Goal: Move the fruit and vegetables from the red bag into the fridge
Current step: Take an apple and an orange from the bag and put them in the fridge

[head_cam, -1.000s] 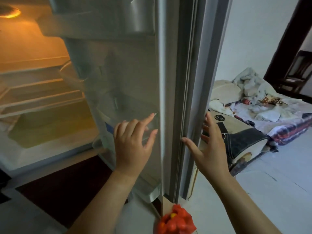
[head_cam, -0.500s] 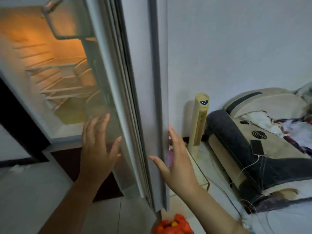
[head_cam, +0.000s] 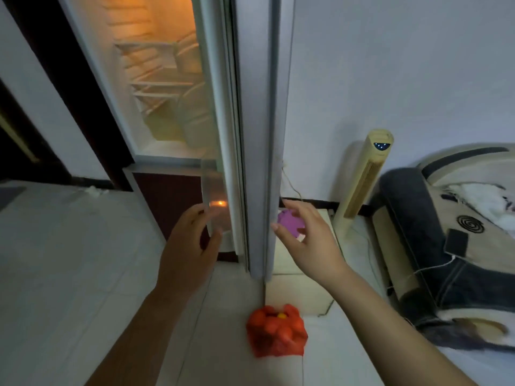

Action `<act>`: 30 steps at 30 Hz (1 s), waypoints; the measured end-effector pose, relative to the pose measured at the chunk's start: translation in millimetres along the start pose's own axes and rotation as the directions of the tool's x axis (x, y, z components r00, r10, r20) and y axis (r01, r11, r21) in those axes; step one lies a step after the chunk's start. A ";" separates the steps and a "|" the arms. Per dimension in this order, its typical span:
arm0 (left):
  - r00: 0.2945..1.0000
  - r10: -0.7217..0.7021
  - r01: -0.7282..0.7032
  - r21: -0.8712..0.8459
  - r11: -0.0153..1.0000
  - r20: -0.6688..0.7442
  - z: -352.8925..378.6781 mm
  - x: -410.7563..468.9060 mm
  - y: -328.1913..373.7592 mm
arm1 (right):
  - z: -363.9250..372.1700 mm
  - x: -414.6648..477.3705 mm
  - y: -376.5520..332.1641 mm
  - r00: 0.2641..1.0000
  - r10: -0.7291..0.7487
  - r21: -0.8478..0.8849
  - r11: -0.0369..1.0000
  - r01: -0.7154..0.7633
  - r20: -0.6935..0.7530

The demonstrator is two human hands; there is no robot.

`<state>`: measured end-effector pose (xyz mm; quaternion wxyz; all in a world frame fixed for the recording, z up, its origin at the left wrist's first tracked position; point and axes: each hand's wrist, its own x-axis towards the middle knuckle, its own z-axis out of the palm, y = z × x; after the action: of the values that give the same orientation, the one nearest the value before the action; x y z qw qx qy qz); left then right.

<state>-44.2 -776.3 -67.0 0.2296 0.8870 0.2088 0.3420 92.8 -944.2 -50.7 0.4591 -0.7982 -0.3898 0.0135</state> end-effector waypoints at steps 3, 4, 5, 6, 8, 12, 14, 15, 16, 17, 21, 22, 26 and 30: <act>0.998 -0.015 0.019 -0.062 0.998 0.063 21.0 -30.8 3.7 | -2.7 -25.5 15.8 0.995 0.025 -0.081 0.997 -0.017 0.100; 0.994 -0.023 0.031 -0.072 0.997 0.104 28.1 -42.0 3.7 | -3.0 -33.8 21.9 0.989 0.031 -0.110 0.994 -0.015 0.144; 0.987 -0.034 0.046 -0.073 0.996 0.157 35.0 -53.3 3.2 | -2.4 -41.8 28.7 0.981 0.038 -0.135 0.991 -0.012 0.191; 0.977 -0.045 0.060 -0.066 0.996 0.208 41.6 -65.1 2.0 | -1.5 -49.9 35.0 0.971 0.044 -0.159 0.987 -0.006 0.236; 0.950 -0.083 0.101 -0.044 0.994 0.301 52.0 -87.6 0.5 | 0.3 -64.8 48.3 0.938 0.063 -0.205 0.979 0.009 0.340; 0.893 -0.199 0.198 0.043 0.979 0.403 63.2 -114.5 4.8 | 2.8 -81.4 72.4 0.804 0.091 -0.238 0.969 0.064 0.588; 0.857 -0.237 0.221 0.090 0.971 0.457 71.7 -118.7 9.9 | 4.9 -83.7 89.6 0.720 0.118 -0.247 0.966 0.076 0.684; 0.838 -0.255 0.227 0.117 0.967 0.482 78.5 -119.3 13.1 | 5.4 -84.0 100.7 0.691 0.137 -0.250 0.966 0.065 0.710; 0.821 -0.270 0.230 0.142 0.963 0.504 87.7 -119.4 16.2 | 4.4 -82.6 112.5 0.668 0.148 -0.248 0.967 0.056 0.730; 0.804 -0.290 0.240 0.163 0.957 0.519 99.3 -119.0 19.7 | 1.6 -79.9 125.2 0.648 0.152 -0.240 0.970 0.049 0.746; 0.735 -0.363 0.281 0.230 0.932 0.573 157.9 -116.0 30.4 | -17.0 -53.4 175.9 0.468 0.137 -0.212 0.971 0.113 0.873; 0.716 -0.379 0.288 0.246 0.926 0.587 172.5 -114.2 29.9 | -18.4 -45.3 191.9 0.435 0.130 -0.205 0.970 0.130 0.891; 0.654 -0.462 0.376 0.273 0.885 0.598 228.0 -111.5 4.8 | 5.9 -23.8 267.8 0.418 0.156 -0.235 0.961 0.144 0.895; 0.629 -0.455 0.359 0.283 0.889 0.631 300.8 -125.6 -44.8 | 62.8 -19.8 352.8 0.387 0.179 -0.258 0.952 0.164 0.904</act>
<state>72.3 -885.9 -354.5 0.3027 0.8916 0.3265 -0.0832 270.4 -1008.3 -355.9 0.0365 -0.7186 -0.5715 0.3946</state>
